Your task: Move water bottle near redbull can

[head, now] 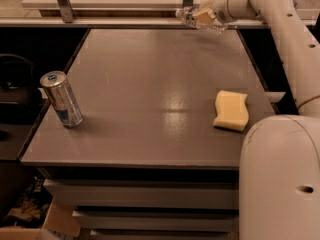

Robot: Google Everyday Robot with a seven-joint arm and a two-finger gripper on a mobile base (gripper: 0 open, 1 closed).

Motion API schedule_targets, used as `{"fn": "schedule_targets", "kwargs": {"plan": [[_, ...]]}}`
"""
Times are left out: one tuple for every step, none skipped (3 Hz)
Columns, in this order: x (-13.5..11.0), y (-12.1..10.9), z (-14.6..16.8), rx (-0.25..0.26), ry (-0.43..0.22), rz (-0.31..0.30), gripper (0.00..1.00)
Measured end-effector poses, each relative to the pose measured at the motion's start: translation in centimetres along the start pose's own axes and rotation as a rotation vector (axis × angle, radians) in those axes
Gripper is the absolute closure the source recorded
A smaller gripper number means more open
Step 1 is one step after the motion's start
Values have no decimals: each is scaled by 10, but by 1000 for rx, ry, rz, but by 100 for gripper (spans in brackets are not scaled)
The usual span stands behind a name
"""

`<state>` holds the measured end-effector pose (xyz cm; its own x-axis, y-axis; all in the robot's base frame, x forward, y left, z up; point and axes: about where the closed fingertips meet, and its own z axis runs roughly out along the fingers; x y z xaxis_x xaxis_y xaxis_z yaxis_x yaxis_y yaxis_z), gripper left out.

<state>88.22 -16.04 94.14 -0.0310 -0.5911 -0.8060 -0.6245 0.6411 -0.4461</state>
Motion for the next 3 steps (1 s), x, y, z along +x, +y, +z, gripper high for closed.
{"fn": "schedule_targets", "kwargs": {"plan": [[-20,24,-4,-108,-62,-40,100],[-39,59,-5,-240,-131,-65,100],[-55,88,-10,-344,-179,-91,100]]}}
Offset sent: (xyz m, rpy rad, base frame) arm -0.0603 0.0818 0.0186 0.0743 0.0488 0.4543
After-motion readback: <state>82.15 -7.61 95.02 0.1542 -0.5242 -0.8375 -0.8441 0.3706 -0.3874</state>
